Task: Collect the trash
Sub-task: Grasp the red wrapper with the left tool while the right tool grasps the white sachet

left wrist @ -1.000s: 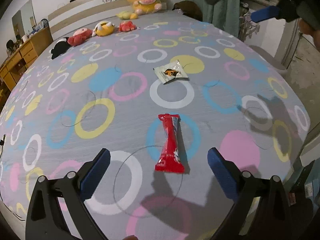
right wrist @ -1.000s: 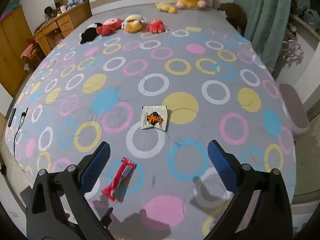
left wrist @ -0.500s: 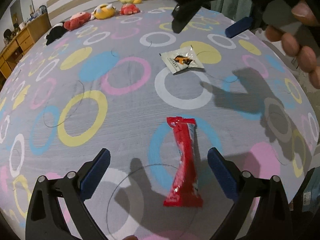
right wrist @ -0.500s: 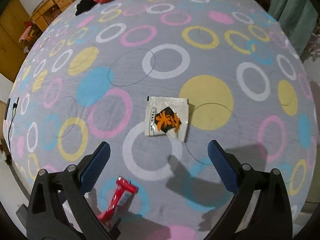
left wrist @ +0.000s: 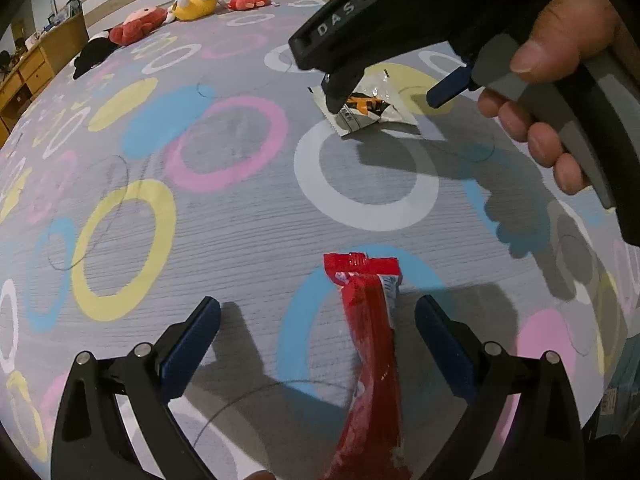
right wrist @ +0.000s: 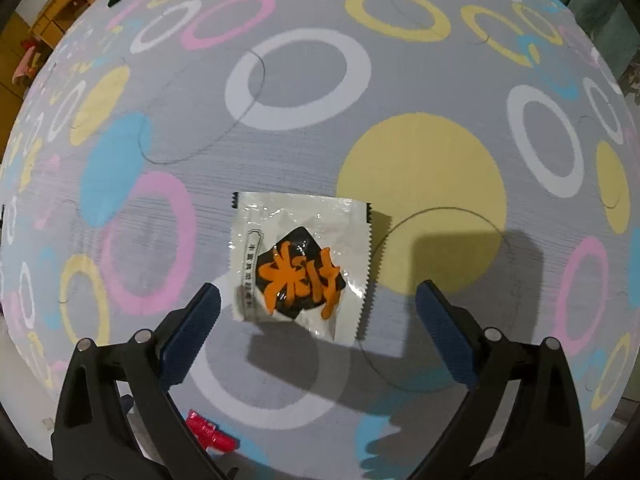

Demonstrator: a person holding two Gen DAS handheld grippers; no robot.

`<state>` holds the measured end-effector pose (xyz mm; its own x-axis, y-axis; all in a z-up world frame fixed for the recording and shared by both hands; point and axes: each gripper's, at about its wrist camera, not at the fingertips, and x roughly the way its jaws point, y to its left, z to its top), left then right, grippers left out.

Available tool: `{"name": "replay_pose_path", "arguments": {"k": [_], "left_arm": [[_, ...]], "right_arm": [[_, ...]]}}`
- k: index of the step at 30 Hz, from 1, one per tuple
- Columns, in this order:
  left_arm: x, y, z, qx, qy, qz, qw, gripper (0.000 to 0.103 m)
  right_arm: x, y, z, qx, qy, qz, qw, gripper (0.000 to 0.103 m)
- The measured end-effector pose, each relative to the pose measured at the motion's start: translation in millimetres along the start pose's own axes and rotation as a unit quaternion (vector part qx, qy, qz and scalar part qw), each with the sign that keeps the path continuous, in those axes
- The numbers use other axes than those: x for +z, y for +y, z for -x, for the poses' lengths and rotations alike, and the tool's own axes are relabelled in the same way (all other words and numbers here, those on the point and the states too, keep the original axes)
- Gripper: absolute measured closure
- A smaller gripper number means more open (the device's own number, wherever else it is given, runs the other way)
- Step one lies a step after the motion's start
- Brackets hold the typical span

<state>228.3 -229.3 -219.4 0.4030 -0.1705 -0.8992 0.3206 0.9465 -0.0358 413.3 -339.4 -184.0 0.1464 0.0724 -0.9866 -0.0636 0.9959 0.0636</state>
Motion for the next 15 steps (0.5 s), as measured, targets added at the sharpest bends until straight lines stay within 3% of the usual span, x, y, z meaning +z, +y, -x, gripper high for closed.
{"name": "replay_pose_path", "arguments": {"k": [11, 12, 15], "left_arm": [[-3.4, -8.6, -6.7, 0.019, -0.005, 0.001, 0.9998, 0.009], [-3.2, -8.7, -5.8, 0.018, -0.005, 0.002, 0.9998, 0.01], [-4.2, -10.5, 0.2, 0.013, -0.011, 0.003, 0.9998, 0.027]], "right_arm": [[14.1, 13.5, -28.5, -0.038, 0.018, 0.017, 0.999, 0.005], [15.0, 15.2, -28.3, -0.039, 0.018, 0.018, 0.999, 0.005], [17.5, 15.0, -28.8, -0.046, 0.02, 0.021, 0.999, 0.007]]}}
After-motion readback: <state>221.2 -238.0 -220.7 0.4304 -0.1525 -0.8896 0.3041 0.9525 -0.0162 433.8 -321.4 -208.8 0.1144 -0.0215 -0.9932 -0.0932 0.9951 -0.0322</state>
